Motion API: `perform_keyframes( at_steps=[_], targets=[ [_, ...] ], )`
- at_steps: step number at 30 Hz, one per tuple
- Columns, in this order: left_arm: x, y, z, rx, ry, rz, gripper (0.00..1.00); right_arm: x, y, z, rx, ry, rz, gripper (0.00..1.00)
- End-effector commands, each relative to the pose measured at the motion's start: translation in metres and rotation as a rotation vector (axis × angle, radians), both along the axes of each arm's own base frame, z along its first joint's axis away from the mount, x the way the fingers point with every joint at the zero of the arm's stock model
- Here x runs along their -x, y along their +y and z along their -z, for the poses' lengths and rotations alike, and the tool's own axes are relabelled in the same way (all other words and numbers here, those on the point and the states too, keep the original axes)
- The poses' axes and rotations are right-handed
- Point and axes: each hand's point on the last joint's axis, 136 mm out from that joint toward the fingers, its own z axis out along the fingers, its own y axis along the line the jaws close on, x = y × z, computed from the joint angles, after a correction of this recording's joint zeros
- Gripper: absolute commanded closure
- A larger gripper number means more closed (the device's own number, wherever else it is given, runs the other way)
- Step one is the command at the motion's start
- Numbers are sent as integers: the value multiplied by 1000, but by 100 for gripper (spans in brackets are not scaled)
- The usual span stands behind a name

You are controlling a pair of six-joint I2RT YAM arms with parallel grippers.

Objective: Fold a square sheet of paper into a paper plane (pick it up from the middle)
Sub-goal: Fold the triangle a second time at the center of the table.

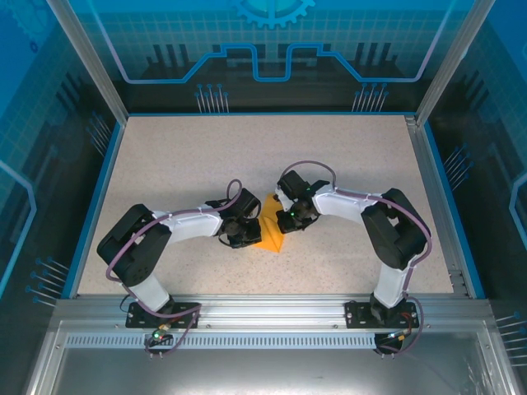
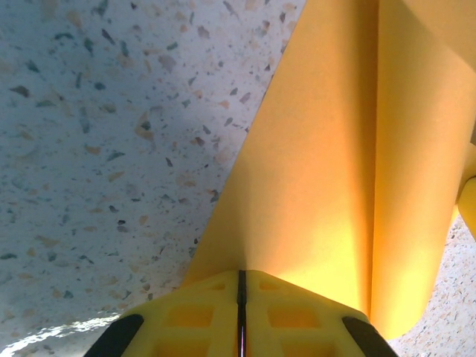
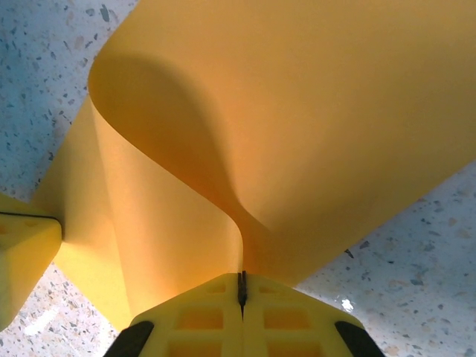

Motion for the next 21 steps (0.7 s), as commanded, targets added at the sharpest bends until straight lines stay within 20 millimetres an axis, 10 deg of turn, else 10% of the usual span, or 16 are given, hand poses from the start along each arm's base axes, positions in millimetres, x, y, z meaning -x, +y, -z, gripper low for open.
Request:
perform_keyframes(
  at_steps=[1,21],
  targets=[
    [8,7,11,-49,36,26,88,1,2,2,23,11,1,99],
    [8,6,13,-51,40,30,88,-2,-2,9,59,16,2,98]
  ],
)
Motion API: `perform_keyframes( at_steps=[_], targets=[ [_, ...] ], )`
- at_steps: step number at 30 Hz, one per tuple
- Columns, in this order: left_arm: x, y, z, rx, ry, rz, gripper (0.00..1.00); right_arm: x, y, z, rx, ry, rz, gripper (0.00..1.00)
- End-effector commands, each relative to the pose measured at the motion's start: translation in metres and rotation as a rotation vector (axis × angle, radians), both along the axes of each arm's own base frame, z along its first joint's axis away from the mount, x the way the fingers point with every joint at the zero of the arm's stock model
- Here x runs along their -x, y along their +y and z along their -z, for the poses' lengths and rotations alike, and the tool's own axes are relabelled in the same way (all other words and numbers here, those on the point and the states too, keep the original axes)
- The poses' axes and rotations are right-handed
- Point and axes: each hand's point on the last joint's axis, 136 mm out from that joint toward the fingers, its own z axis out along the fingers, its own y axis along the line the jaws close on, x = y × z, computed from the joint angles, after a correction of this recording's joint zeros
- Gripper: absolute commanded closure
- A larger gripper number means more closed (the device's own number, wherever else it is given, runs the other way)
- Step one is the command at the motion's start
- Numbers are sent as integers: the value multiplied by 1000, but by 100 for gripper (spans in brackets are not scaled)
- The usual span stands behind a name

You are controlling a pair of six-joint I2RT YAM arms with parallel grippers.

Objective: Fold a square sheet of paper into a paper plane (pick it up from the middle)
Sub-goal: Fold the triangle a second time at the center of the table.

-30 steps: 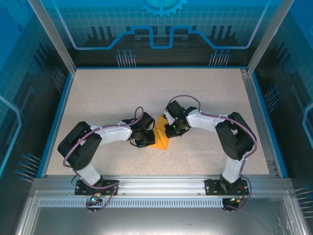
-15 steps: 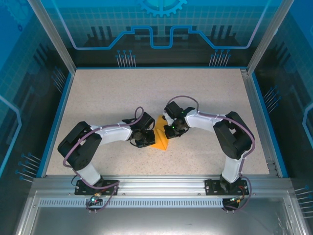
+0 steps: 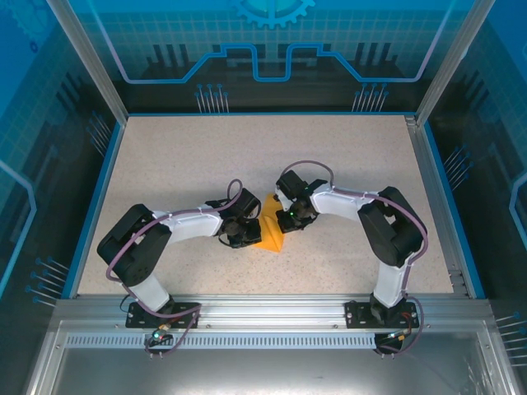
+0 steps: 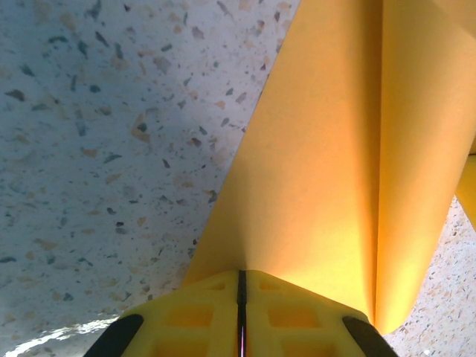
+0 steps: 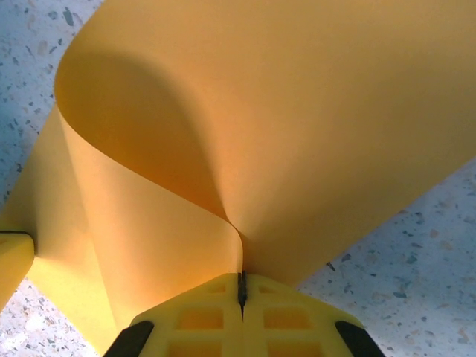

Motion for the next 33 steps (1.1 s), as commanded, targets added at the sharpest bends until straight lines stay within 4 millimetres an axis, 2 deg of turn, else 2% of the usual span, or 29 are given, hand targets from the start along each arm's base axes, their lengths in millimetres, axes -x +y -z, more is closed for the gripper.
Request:
perform_keyframes(
  at_steps=[1,9,18,33],
  targets=[
    [8,6,12,-49,45,14,88,2,1,3,24,16,-4,98],
    [8,7,12,-49,46,13,88,2,0,1,30,12,1,98],
    [8,7,13,-51,48,13,88,1,4,-15,-4,-14,0,98],
    [9,6,13,-46,48,16,88,2,-4,6,65,17,7,98]
  ],
)
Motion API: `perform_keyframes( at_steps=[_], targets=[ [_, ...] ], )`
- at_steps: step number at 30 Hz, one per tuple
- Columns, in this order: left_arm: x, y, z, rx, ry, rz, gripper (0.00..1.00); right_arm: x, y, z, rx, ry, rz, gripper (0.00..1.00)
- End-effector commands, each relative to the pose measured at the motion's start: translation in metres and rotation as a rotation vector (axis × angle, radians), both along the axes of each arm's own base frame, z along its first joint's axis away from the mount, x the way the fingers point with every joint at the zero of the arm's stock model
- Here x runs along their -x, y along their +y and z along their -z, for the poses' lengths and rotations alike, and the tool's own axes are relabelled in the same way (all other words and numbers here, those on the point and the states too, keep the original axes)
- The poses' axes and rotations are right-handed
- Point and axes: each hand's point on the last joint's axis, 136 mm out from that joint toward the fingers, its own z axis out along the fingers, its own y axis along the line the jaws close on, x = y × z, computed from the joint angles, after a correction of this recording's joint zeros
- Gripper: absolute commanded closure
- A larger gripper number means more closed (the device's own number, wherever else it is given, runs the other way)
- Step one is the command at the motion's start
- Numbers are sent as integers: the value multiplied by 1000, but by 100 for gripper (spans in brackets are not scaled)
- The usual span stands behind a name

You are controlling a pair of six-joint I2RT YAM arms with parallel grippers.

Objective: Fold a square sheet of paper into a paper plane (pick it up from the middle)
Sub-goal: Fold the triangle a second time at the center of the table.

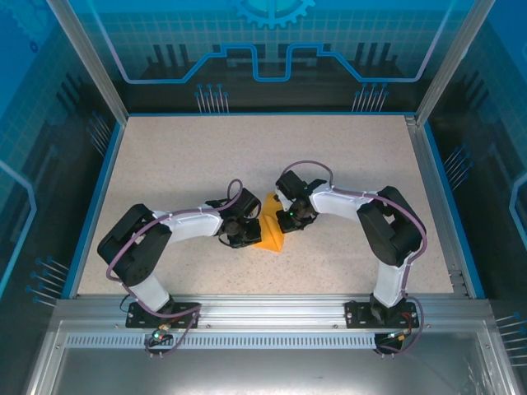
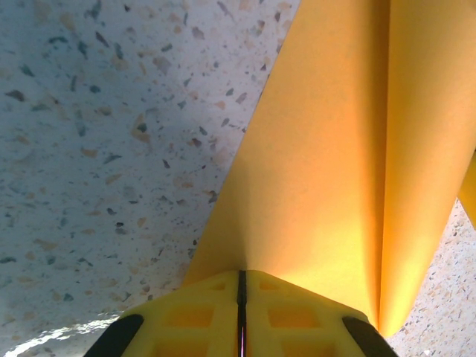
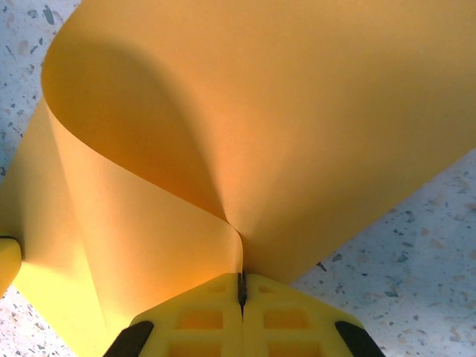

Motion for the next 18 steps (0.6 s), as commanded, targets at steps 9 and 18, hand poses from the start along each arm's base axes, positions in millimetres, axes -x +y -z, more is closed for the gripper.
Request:
perform_keyframes(
  at_steps=[9,18],
  targets=[
    [4,-3,0,6,16,34,84,4,2,8,29,35,-10,98],
    [-26,-20,-72,225,-150,-8,89,8,-3,16,60,54,-12,98]
  ],
)
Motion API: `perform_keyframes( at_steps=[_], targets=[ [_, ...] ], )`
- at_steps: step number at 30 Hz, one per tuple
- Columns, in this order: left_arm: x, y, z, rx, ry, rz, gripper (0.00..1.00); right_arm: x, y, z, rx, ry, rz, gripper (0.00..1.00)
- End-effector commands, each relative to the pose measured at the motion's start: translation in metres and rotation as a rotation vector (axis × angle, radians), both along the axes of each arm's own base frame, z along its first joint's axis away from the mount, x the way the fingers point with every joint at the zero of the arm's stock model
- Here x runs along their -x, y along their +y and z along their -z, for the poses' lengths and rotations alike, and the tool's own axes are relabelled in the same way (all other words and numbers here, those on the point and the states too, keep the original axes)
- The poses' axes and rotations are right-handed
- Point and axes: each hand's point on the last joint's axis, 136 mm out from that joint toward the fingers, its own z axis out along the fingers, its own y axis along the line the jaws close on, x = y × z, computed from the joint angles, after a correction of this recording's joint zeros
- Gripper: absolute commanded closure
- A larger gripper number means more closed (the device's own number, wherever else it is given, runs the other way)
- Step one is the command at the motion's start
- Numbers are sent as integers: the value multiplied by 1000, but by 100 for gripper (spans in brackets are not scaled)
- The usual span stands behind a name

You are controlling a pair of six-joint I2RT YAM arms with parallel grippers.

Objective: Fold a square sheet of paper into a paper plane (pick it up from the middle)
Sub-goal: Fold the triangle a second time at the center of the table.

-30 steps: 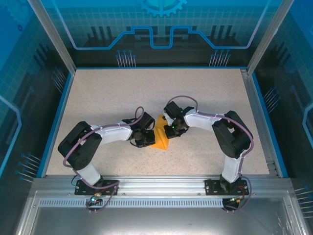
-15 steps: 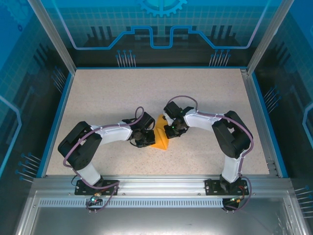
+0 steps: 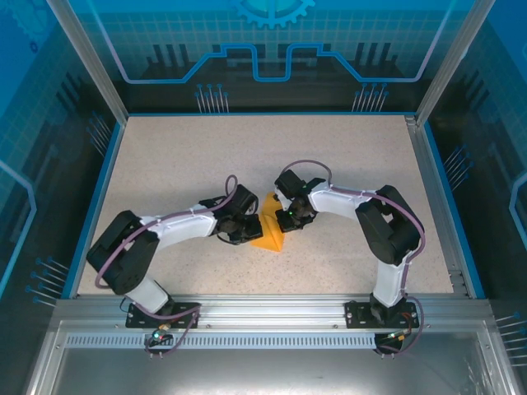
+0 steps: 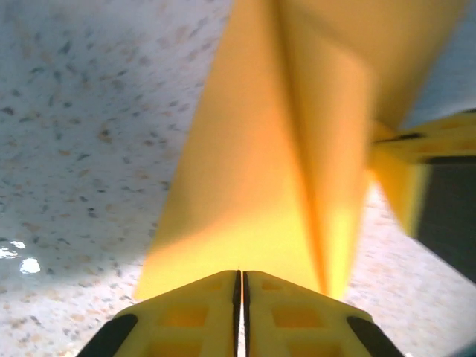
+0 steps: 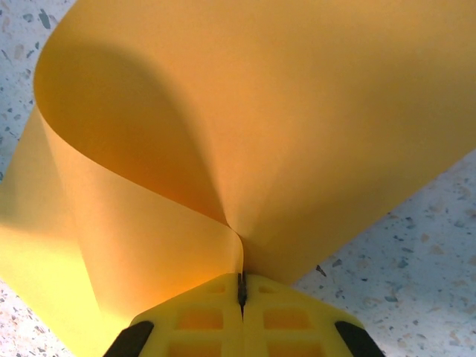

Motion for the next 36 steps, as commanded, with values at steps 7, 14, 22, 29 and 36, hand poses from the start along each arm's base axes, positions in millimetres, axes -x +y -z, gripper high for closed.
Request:
perform_keyframes(
  at_steps=[7,14,22,29,36],
  targets=[
    [-40,-32,-48,373,-78,-42,100,8,-2,17,48,44,-12,98],
    [-46,-43,-26,440,-33,-82,100,8,-3,18,53,47,-10,98],
    [-43,-36,-3,372,0,-91,100,9,-5,21,61,51,-9,98],
    [-45,-35,15,336,23,-90,100,9,-6,20,64,50,-7,98],
    [-34,-26,49,267,97,-116,100,7,-4,17,58,43,-5,97]
  ],
)
